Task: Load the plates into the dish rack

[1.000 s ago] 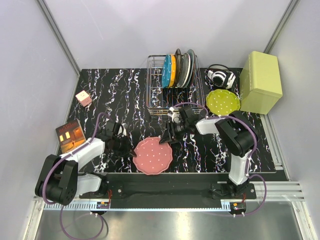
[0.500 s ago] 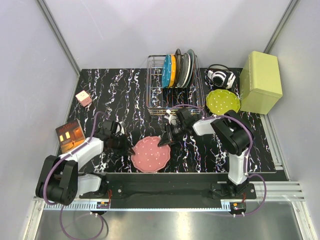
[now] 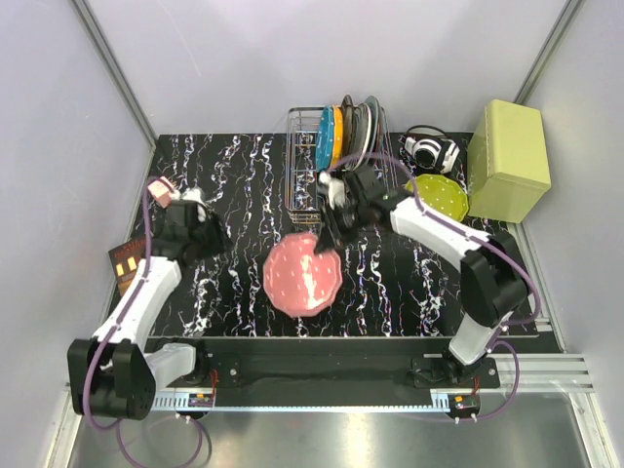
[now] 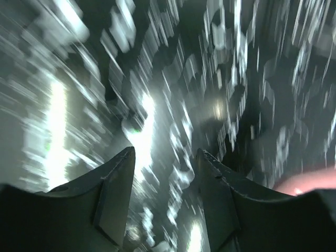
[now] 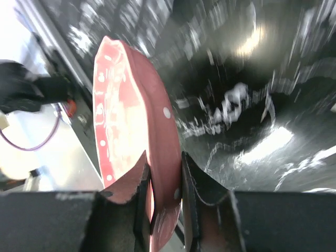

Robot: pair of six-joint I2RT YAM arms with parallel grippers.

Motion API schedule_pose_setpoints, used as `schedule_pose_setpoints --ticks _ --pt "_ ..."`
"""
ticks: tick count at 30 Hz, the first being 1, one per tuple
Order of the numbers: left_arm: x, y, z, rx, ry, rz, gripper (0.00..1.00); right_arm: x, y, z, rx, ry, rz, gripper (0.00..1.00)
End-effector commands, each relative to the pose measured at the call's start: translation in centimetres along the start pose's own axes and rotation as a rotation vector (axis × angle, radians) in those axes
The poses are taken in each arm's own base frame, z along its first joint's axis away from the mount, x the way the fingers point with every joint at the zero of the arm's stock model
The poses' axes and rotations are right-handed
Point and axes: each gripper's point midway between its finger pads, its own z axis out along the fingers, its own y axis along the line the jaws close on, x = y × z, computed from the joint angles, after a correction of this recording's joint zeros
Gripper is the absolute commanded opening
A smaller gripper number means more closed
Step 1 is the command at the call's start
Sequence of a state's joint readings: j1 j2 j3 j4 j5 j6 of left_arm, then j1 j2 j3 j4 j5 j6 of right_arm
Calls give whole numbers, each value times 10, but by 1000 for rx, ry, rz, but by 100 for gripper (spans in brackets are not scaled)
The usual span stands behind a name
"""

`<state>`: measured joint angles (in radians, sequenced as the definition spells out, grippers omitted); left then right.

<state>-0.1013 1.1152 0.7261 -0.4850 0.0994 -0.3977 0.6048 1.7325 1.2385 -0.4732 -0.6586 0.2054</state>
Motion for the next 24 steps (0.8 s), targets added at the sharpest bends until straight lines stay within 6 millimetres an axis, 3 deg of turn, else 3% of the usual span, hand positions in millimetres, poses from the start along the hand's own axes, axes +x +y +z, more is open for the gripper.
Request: schedule_pose_setpoints --ticks 1,2,4,5,7,8,9,10,11,12,13,14,15,16,20,22,24 --pt "-84 27 -41 -174 -288 118 55 -72 77 -76 -60 -173 -233 0" --pt "-90 27 -47 -176 -314 130 55 -100 93 -94 -43 -251 -284 0" --pt "-97 25 -56 -174 -350 157 55 -125 102 -104 -17 -301 -303 0" --pt "-97 24 -58 -169 -358 158 56 -155 115 -126 26 -400 -343 0" --pt "-92 22 -61 -148 -362 148 56 -186 111 -135 103 -484 -324 0" --pt "-89 21 -61 -139 -363 142 56 -213 119 -159 165 -589 -343 0" --pt "-84 18 -61 -114 -359 132 56 -226 111 -153 195 -601 -347 0" --pt "-81 17 -61 -102 -357 126 56 -246 124 -174 219 -682 -387 0" --pt "-78 17 -60 -92 -352 121 56 -263 113 -186 314 -752 -362 0" --pt "-76 14 -63 -69 -356 111 56 -275 99 -176 354 -758 -346 0" --pt "-75 15 -63 -64 -357 103 56 -293 108 -201 398 -844 -373 0" --pt "-72 16 -62 -61 -351 96 56 -302 105 -206 431 -876 -369 0" --pt "-71 15 -63 -56 -352 91 56 -310 95 -197 453 -880 -360 0" --pt "-71 17 -64 -59 -352 86 56 -320 104 -215 469 -943 -370 0" --pt "-66 16 -61 -37 -337 67 56 -336 105 -219 500 -988 -444 0" --pt "-64 14 -60 -25 -336 57 56 -346 87 -225 600 -1028 -443 0" --pt "-61 18 -56 -19 -327 27 56 -361 86 -237 678 -1127 -451 0"
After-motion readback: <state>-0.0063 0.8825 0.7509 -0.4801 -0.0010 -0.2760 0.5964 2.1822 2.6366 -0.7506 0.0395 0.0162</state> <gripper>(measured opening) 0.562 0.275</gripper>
